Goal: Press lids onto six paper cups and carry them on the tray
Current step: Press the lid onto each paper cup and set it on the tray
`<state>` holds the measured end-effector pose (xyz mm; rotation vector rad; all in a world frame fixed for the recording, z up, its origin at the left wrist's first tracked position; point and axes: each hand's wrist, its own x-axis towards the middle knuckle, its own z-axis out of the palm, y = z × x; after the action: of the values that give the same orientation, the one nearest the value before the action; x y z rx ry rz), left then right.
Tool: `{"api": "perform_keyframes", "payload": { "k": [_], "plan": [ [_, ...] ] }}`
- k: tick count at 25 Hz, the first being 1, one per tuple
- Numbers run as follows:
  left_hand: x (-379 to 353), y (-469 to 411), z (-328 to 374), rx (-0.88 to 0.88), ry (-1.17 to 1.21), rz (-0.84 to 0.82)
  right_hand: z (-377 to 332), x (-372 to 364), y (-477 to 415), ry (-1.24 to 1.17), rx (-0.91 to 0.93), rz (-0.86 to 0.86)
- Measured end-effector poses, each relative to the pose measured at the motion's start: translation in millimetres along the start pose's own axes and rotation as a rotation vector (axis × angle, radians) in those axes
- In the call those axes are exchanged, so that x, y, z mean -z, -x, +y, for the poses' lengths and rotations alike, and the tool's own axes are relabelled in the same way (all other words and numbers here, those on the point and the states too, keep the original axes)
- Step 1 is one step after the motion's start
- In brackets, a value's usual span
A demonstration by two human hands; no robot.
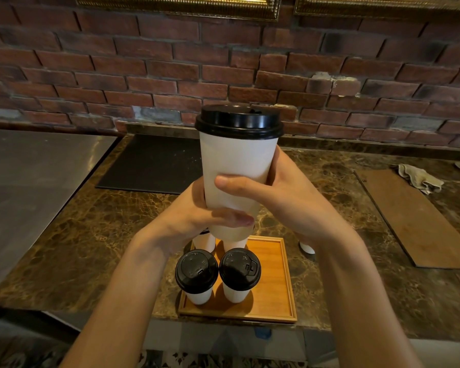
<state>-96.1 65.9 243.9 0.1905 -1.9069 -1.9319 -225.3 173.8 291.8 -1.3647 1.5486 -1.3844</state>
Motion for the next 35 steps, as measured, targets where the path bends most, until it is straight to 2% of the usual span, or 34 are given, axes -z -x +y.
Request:
{"api": "perform_keyframes", "payload": {
  "k": [6, 11, 15, 19, 23, 30, 35],
  "plan": [
    [-2, -2, 2, -0.014, -0.021, 0.056, 1, 0, -4, -0.005, -0.005, 0.036],
    [-13, -8, 8, -0.075, -0.167, 0.145, 2, -3, -7, 0.025, -0.018, 0.137],
    [-21, -15, 3, -0.112, -0.22, 0.288, 3, -7, -11, 0.084, -0.017, 0.211],
    [-25, -23, -14, -0.122, -0.363, 0.51, 9, -16, -14, 0.181, -0.012, 0.323],
    [-26, -28, -20, -0.076, -0.397, 0.622, 15, -23, -17, 0.255, -0.012, 0.417],
    [-22, -26, -14, -0.103, -0.387, 0.547, 13, -16, -18, 0.239, 0.04, 0.414],
    [-15, -22, -4, -0.104, -0.306, 0.381, 6, -4, -15, 0.216, 0.097, 0.324]
  ]
}}
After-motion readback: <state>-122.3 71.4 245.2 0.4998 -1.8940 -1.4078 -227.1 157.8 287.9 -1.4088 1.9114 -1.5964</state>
